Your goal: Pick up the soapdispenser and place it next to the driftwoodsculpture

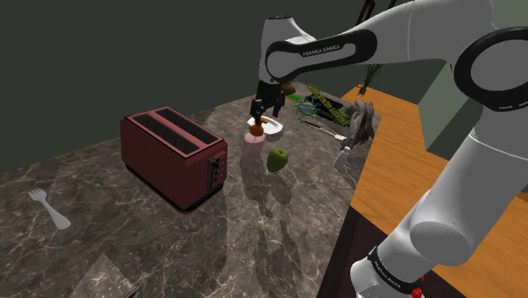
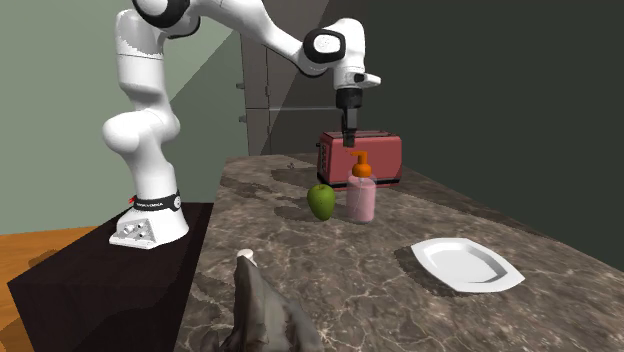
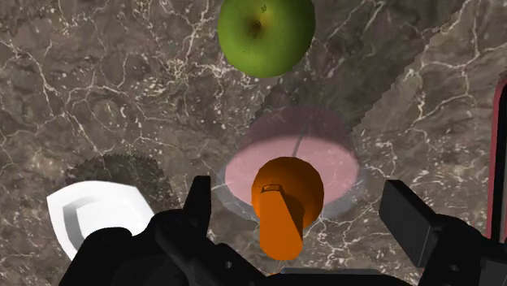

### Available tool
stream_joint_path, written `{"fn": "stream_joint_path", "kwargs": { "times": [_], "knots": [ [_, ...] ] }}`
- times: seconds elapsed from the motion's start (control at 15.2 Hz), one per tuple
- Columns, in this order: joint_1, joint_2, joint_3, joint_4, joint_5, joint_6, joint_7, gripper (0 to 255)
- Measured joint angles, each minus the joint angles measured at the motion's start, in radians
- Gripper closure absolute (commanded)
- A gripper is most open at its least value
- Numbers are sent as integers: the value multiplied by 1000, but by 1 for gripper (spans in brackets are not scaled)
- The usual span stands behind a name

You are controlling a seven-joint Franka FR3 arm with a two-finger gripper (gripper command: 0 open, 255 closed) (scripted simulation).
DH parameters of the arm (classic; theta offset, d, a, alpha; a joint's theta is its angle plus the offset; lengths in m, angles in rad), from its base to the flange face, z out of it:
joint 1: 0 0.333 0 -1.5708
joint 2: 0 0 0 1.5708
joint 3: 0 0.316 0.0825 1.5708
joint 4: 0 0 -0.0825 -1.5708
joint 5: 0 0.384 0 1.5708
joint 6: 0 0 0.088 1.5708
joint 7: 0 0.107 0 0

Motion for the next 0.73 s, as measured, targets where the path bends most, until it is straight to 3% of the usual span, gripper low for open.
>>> {"fn": "stream_joint_path", "kwargs": {
  "times": [0.13,0.73],
  "knots": [
    [5,59,2,47,-14,11,10,0],
    [0,110,-5,18,-30,92,21,0]
  ]
}}
